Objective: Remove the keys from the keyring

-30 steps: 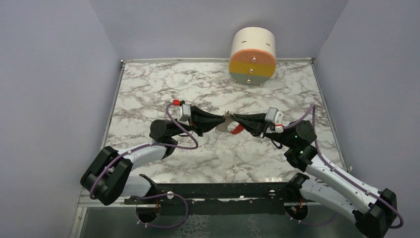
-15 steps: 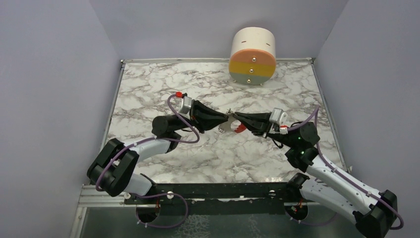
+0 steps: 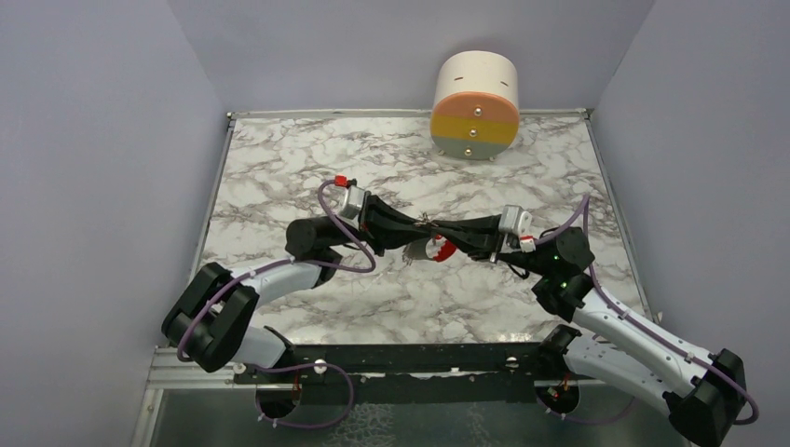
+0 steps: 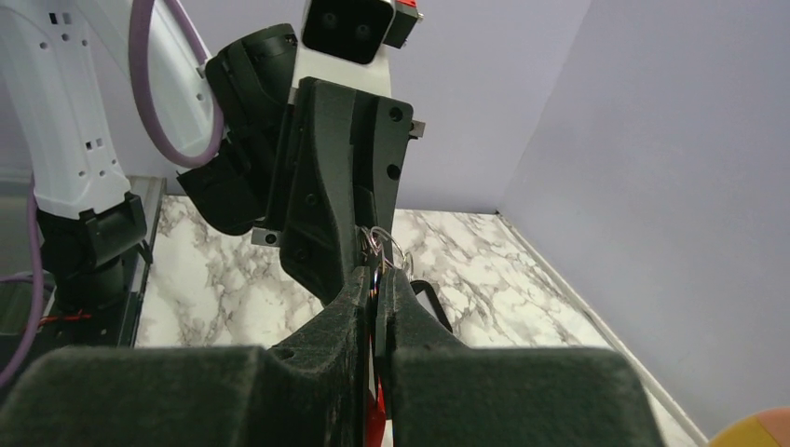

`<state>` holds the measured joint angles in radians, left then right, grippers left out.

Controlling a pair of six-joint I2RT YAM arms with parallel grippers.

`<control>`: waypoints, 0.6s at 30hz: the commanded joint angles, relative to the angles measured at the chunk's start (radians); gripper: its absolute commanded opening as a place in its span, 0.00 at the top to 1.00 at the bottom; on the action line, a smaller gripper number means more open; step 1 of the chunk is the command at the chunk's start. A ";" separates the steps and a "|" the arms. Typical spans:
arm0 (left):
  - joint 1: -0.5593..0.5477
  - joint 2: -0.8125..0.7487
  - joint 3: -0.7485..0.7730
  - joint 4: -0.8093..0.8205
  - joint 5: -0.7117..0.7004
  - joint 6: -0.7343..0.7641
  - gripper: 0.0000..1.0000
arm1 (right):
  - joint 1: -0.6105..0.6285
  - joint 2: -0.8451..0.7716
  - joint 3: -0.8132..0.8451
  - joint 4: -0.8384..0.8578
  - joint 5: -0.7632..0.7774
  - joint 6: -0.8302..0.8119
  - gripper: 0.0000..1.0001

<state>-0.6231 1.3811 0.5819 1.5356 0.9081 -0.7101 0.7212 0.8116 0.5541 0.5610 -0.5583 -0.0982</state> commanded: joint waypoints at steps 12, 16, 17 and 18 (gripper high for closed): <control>-0.017 -0.294 -0.040 -0.365 0.034 0.509 1.00 | 0.000 0.011 0.036 -0.121 0.040 -0.048 0.90; -0.017 -0.392 -0.052 -0.583 0.176 0.735 1.00 | 0.000 0.004 0.052 -0.131 0.053 -0.047 0.74; -0.017 -0.415 -0.051 -0.638 0.208 0.785 1.00 | 0.000 -0.006 0.051 -0.123 0.058 -0.045 0.72; -0.015 -0.435 -0.045 -0.708 0.238 0.835 1.00 | 0.000 -0.018 0.048 -0.115 0.065 -0.043 0.70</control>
<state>-0.6319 1.0523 0.5312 1.0477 0.9390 -0.1638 0.7414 0.8173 0.5842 0.4885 -0.5819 -0.1139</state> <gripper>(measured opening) 0.074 0.267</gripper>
